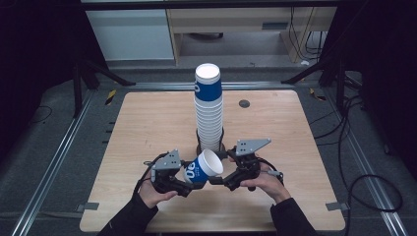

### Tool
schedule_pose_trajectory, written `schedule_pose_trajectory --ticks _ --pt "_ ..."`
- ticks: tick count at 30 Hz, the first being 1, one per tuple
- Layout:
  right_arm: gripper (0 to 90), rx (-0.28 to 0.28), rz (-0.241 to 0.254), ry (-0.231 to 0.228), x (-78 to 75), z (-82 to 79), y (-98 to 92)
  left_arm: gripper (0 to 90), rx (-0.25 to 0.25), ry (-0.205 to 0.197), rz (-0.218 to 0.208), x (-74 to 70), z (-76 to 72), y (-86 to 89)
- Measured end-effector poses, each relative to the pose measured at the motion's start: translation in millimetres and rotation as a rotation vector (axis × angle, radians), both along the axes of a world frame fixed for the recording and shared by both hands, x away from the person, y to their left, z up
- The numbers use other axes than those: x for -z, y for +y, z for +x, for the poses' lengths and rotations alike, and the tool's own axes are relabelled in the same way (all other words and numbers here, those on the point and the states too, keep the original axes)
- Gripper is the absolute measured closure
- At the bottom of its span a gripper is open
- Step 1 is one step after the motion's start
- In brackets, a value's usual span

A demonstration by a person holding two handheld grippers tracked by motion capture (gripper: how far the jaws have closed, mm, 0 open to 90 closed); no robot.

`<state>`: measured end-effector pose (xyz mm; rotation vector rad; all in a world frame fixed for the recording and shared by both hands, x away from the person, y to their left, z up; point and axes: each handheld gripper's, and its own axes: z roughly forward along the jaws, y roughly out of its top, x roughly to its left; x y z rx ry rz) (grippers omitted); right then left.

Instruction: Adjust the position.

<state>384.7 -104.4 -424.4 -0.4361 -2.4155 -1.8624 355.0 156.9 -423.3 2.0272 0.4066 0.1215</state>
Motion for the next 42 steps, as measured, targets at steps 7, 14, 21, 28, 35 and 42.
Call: schedule_pose_trajectory --ticks 7,14,21,28,35,42 --pt "11.2 -0.025 0.007 0.021 3.3 -1.0 7.4 26.0 0.015 -0.007 0.001 0.9 -2.9 -5.3" --pt "13.6 -0.041 0.024 0.038 5.5 -1.0 10.1 26.0 0.020 -0.016 -0.004 1.8 -5.1 -8.5" --pt "16.7 -0.053 0.038 0.057 7.0 -0.8 10.7 25.9 0.020 -0.017 -0.014 2.5 -4.9 -9.1" --pt "18.9 -0.057 0.032 0.035 6.0 -2.1 11.0 25.0 0.019 -0.015 -0.016 2.8 -4.7 -8.6" --pt "19.5 -0.004 0.045 -0.009 -2.8 -1.2 -1.4 19.2 -0.004 0.007 0.017 5.0 -1.7 -3.0" --pt "19.7 0.119 0.026 -0.053 -13.8 2.8 -28.1 18.3 -0.082 0.024 0.030 6.5 6.7 13.9"
